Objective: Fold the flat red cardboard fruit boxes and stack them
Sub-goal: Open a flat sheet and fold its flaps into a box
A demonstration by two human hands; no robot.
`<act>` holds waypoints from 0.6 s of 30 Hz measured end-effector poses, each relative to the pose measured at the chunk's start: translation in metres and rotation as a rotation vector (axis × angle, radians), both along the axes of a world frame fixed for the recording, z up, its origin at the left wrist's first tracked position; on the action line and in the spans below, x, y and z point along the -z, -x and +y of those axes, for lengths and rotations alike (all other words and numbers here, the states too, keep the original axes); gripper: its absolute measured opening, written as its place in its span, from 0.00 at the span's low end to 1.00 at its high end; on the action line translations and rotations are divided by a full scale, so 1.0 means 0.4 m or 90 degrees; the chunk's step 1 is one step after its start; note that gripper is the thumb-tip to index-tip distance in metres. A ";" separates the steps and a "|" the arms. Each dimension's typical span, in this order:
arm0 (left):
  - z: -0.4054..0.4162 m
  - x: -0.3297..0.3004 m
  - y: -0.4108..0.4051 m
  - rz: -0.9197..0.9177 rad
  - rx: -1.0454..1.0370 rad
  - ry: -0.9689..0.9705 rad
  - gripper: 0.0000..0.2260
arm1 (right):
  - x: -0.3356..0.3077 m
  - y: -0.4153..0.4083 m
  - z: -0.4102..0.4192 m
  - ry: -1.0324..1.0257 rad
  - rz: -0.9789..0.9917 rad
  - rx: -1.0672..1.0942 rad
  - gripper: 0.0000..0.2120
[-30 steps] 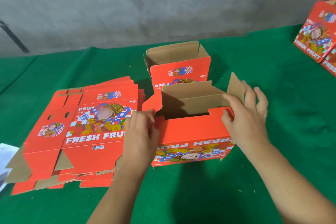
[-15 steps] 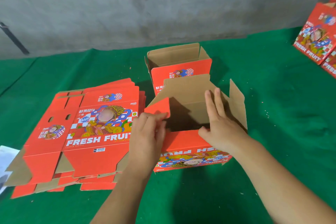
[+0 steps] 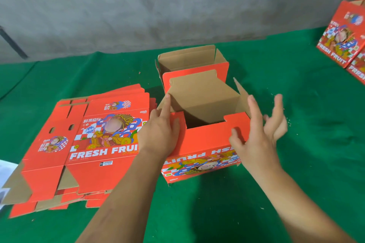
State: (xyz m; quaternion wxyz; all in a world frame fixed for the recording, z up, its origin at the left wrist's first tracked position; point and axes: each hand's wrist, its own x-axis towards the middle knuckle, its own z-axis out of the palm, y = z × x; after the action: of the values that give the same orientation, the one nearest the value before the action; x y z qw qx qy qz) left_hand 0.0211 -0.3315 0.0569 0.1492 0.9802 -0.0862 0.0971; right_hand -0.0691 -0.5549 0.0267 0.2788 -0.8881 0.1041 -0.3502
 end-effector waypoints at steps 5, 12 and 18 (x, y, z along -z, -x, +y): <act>0.004 0.004 -0.005 -0.015 0.017 0.114 0.28 | 0.002 0.001 -0.010 0.040 0.066 -0.124 0.32; 0.014 0.021 0.014 -0.048 0.000 0.187 0.24 | -0.067 -0.060 -0.040 -0.080 0.110 -0.065 0.25; -0.003 0.036 0.006 0.154 -0.046 0.080 0.43 | -0.058 -0.122 -0.049 0.107 0.522 -0.067 0.50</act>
State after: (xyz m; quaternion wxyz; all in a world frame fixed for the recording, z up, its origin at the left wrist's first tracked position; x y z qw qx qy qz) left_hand 0.0185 -0.3329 0.0426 0.2160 0.9760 -0.0263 -0.0116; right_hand -0.0202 -0.5744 0.0501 0.1583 -0.9777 0.1319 0.0400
